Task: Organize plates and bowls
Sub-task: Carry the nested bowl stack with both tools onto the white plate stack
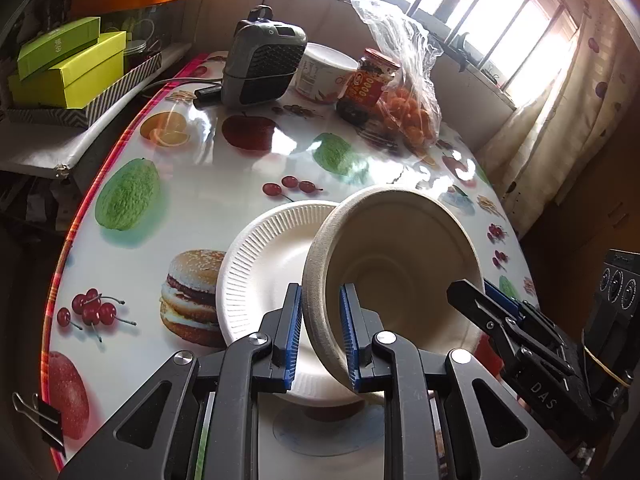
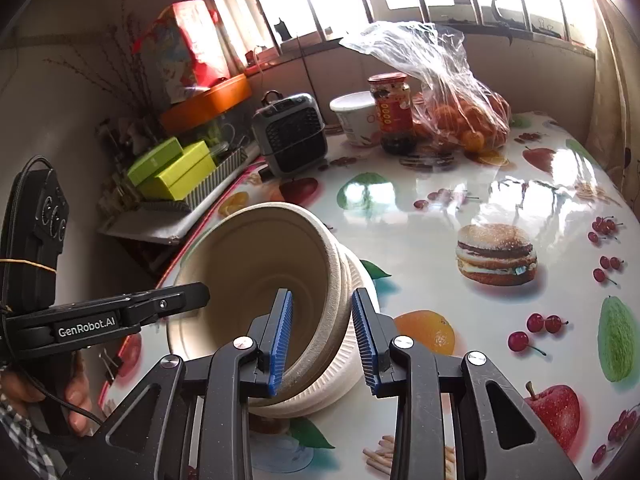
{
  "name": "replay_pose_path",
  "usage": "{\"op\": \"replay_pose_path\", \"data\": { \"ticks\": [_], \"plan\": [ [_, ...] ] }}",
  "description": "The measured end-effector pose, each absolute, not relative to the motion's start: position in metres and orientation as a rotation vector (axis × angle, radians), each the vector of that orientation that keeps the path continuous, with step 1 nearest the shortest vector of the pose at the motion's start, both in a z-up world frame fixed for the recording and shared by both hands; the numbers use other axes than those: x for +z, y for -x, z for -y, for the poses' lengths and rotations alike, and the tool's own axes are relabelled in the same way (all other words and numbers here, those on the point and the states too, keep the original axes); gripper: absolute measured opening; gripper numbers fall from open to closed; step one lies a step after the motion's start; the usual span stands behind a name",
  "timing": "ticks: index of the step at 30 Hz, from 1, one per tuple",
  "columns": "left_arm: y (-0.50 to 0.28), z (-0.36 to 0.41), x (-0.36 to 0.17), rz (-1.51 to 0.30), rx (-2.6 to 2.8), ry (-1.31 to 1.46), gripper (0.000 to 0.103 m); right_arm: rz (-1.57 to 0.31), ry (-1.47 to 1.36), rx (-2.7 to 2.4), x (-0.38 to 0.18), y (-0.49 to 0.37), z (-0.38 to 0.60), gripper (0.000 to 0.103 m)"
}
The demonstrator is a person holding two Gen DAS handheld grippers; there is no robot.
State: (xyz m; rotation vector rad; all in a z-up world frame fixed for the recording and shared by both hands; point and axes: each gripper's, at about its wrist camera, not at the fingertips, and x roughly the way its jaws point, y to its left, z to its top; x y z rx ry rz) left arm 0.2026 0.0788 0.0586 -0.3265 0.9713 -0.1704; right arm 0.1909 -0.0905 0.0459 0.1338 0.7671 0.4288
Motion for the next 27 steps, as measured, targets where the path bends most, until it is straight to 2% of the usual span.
{"op": "replay_pose_path", "data": {
  "ticks": [27],
  "plan": [
    [-0.232, -0.096, 0.037, -1.019, -0.152, 0.352, 0.02, -0.827, -0.121, 0.424, 0.024, -0.23, 0.072, 0.031]
  ]
}}
